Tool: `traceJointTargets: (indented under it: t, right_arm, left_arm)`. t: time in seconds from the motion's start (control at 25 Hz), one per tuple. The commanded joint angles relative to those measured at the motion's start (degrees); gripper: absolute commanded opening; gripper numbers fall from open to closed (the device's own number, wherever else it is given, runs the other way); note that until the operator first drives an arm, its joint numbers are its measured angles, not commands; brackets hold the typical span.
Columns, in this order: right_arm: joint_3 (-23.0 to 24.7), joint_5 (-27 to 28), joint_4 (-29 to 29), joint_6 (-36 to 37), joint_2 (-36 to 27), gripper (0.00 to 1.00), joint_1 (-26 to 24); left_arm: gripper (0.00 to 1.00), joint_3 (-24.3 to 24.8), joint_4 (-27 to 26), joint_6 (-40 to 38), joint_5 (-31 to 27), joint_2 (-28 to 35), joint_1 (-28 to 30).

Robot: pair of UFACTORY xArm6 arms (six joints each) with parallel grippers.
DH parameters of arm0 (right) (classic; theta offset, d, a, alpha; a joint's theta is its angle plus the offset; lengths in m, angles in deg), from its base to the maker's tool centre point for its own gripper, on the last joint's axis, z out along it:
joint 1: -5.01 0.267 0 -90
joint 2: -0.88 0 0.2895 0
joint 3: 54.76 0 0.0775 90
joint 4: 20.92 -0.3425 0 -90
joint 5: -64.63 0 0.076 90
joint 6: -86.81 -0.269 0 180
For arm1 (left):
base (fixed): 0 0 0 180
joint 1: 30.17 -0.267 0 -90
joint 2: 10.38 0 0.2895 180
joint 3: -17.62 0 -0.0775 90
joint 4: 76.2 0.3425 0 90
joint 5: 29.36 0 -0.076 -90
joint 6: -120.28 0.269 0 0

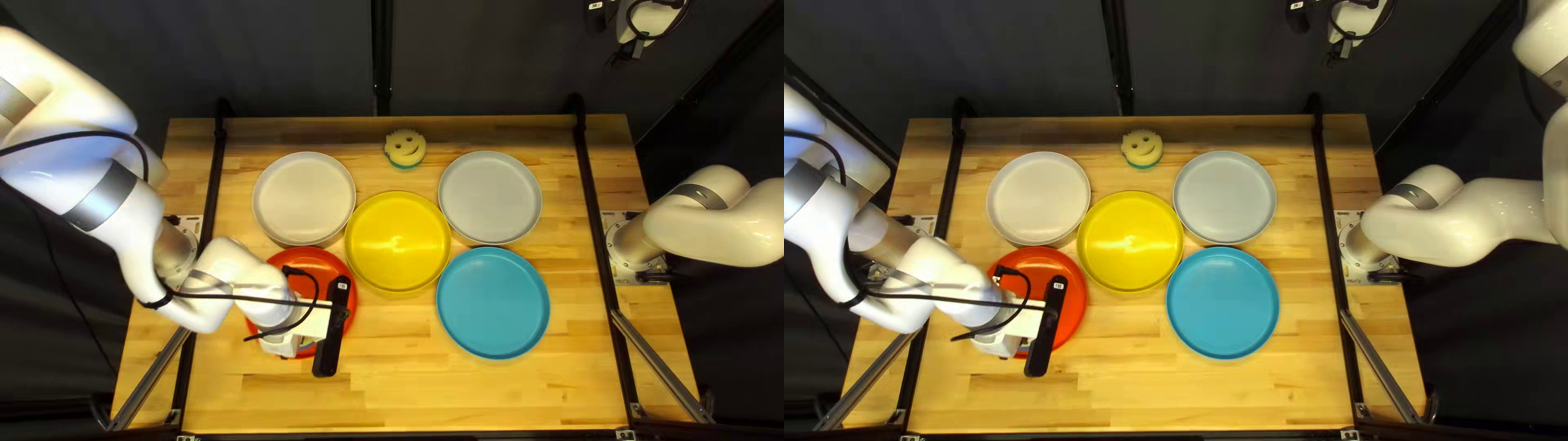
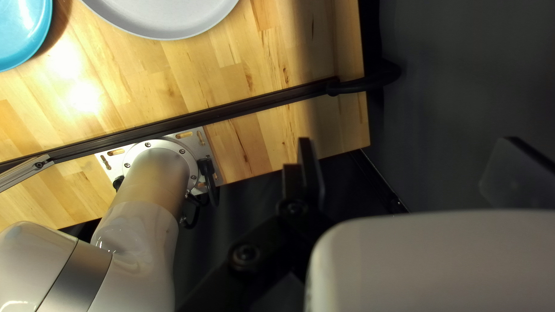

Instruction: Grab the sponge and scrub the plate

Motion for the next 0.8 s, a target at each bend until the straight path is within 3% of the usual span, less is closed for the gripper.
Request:
traceJointTargets:
  t: [0.04, 0.24, 0.8]
  right_arm:
    - [0.00, 0.00, 0.00, 0.00, 0.00, 1.00, 0.00]
    - [0.00, 0.00, 0.00, 0.00, 0.00, 1.00, 0.00]
    - [0.00, 0.00, 0.00, 0.00, 0.00, 1.00, 0.00]
  left_arm:
    - [0.00, 0.62, 0.70, 2.01, -0.23, 0.28, -2.70]
    - [0.00, 0.14, 2.37, 3.16, -1.64, 0.70, -5.88]
    - [0.00, -7.82, 11.18, -2.18, -20.42, 7.74, -8.51]
